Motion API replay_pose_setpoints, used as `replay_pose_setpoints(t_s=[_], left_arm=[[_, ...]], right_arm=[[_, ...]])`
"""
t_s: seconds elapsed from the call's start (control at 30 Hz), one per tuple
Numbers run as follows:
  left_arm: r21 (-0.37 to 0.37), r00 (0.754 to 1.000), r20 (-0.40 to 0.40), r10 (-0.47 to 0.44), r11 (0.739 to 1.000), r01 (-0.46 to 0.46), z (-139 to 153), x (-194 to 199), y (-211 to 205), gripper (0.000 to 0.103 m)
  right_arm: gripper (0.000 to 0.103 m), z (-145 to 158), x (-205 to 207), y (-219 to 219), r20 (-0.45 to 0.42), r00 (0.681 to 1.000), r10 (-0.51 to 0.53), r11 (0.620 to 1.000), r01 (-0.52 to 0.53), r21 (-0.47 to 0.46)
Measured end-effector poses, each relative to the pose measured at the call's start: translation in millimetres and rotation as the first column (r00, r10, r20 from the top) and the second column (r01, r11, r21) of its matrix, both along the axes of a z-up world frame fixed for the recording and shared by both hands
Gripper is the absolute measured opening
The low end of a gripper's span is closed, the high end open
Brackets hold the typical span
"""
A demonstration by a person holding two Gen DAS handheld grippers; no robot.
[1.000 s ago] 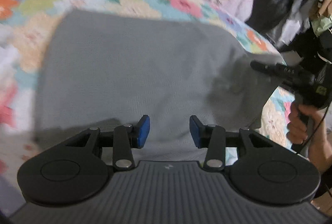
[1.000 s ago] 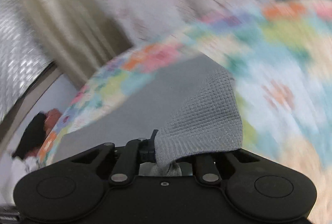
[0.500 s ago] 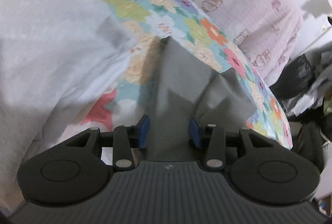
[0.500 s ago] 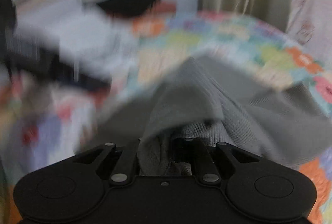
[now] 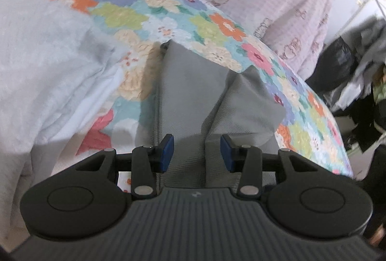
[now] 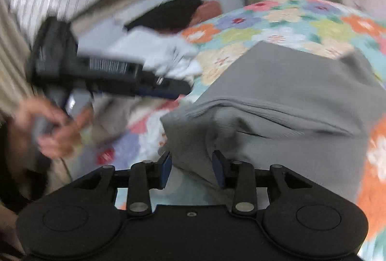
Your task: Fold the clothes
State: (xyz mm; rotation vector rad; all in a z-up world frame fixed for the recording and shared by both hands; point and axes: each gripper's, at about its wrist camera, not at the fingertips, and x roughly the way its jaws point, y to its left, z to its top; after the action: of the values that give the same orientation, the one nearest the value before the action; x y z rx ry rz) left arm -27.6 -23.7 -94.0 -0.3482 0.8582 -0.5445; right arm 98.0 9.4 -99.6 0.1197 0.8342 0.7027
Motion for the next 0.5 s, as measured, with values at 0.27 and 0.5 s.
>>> replay_pose_setpoints(t_s=[0.27,0.5], left_arm=[[0.073,0.989,0.072,-0.132,0.989,0.127,8.3,-17.0,-31.5,0.056],[0.231,0.971,0.101,-0.215,0.955,0.187,-9.6,-16.2,-76.9,0.066]], right_arm=[[0.052,-3.4,-27.6,-49.4,0.087,0.986,-0.144,0.937,0.164,-0.310],[0.052,-33.8,-33.8,-39.9,0.099,0.987,-0.129,0.889,0.159,-0.430]])
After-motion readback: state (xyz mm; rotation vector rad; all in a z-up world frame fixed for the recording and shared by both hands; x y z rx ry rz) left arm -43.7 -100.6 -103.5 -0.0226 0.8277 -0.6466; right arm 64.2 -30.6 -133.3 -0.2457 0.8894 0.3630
